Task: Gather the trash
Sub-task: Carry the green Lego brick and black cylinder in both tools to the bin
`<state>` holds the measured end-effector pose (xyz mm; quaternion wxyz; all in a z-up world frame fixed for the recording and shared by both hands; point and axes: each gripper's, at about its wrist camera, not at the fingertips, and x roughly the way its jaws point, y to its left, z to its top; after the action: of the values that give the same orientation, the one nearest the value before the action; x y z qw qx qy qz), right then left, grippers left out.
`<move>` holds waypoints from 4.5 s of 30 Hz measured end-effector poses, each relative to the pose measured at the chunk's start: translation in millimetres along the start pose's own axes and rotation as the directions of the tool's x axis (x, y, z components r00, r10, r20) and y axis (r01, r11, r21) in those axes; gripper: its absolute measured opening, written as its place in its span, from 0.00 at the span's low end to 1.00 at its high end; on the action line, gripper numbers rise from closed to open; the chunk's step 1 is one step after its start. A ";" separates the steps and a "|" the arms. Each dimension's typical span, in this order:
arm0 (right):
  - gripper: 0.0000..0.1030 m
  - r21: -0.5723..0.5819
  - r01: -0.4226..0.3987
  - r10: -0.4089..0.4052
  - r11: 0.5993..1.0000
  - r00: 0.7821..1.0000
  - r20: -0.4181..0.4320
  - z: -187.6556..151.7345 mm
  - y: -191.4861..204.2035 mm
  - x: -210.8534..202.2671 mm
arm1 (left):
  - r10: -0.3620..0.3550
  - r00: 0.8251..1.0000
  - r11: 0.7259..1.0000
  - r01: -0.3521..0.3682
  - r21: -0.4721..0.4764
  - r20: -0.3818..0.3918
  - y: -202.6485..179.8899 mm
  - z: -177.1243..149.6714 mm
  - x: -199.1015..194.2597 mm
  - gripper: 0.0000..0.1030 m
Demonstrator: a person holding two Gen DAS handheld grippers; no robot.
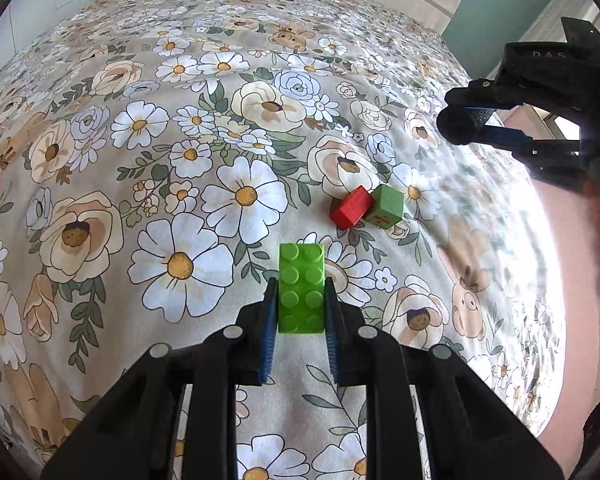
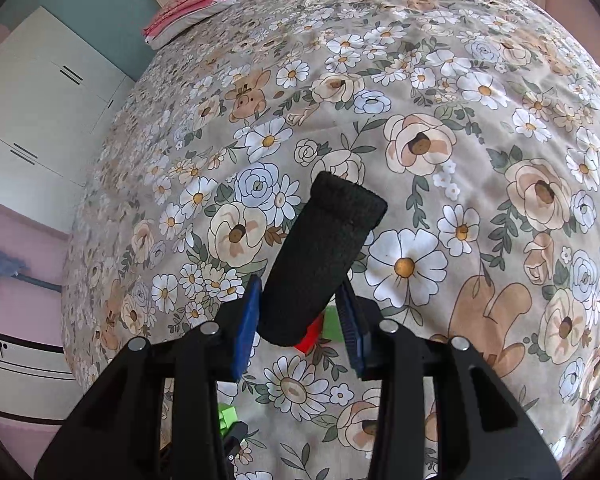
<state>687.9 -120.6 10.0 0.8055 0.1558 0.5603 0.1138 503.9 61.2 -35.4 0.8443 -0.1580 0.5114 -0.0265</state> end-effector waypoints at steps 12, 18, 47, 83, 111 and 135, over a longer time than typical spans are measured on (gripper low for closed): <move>0.38 -0.109 0.042 -0.029 0.993 0.993 0.118 -50.2 17.4 -134.3 | -0.039 0.992 0.996 0.030 0.085 0.116 -33.1 -13.4 -109.7 0.23; 0.38 -0.146 0.068 -0.039 0.987 0.981 0.191 -85.9 19.6 -207.5 | -0.065 0.982 0.991 0.043 0.124 0.178 -43.7 -30.5 -170.2 0.23; 0.38 -0.343 0.260 -0.126 0.902 0.922 0.367 -286.6 -1.6 -382.3 | -0.101 0.923 0.954 -0.017 0.301 0.371 -68.4 -126.0 -343.1 0.23; 0.38 -0.470 0.258 -0.119 0.844 0.945 0.304 -447.3 -47.3 -343.9 | -0.127 0.953 0.841 -0.043 0.539 0.274 -74.5 -247.1 -285.6 0.23; 0.38 -0.500 0.106 -0.148 0.860 0.988 -0.046 -500.4 -68.6 -166.0 | -0.065 0.996 0.859 0.083 0.506 -0.054 -25.2 -310.6 -144.4 0.23; 0.38 -0.470 -0.001 -0.186 0.882 0.917 -0.352 -546.1 -99.7 -25.2 | 0.018 0.937 0.895 0.140 0.424 -0.348 12.1 -369.5 -22.5 0.23</move>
<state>167.8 -154.5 -182.6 0.6969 -0.0932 0.6719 0.2327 169.6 -11.2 -177.5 0.7544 0.0288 0.6258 -0.1959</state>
